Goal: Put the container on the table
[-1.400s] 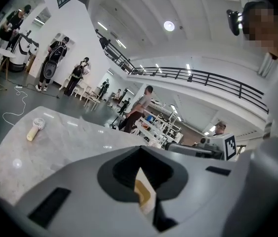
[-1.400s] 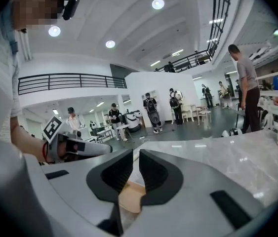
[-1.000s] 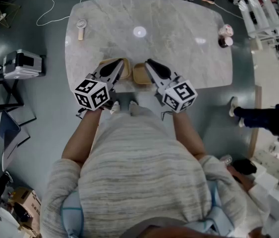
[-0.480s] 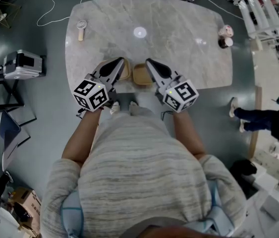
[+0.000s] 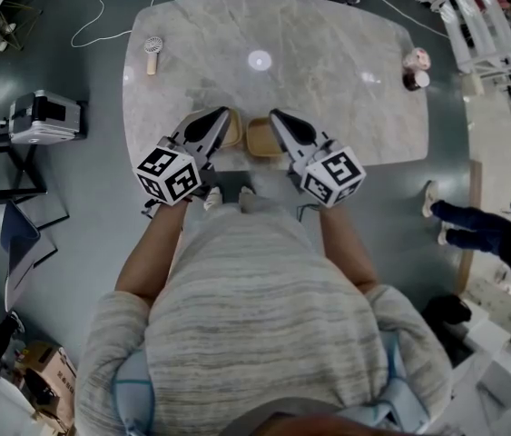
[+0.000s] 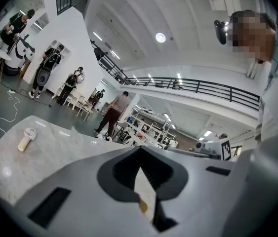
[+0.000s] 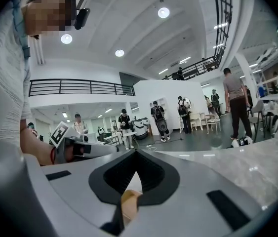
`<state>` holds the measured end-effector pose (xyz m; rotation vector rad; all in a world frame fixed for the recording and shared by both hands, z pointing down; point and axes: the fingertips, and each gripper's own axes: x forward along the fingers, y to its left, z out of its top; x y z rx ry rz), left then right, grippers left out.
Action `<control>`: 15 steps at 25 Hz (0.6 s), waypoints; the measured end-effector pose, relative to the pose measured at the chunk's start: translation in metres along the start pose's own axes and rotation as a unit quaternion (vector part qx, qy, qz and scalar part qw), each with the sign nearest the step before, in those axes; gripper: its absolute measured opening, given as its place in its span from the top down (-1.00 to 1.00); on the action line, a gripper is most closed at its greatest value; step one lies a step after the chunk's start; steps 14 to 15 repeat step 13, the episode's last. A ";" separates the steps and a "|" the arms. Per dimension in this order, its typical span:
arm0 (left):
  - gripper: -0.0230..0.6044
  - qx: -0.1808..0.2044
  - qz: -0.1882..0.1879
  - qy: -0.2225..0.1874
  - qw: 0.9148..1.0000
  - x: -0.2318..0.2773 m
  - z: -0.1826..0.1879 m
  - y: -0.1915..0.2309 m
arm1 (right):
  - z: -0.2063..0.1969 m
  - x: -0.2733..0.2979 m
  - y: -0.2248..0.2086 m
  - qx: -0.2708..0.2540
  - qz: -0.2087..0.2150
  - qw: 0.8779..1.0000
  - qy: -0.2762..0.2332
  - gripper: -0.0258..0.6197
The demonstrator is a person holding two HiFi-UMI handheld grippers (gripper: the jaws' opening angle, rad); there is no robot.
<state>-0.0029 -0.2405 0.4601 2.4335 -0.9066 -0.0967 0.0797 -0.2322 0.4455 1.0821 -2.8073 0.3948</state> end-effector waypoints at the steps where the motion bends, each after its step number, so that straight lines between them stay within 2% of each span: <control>1: 0.92 0.000 0.000 0.000 1.000 0.000 0.000 0.000 | -0.001 0.000 0.001 -0.001 0.001 1.000 0.001 0.92; 15: 0.92 -0.006 -0.003 0.004 1.000 -0.003 -0.003 0.005 | -0.008 0.006 0.002 -0.004 0.001 1.000 0.014 0.92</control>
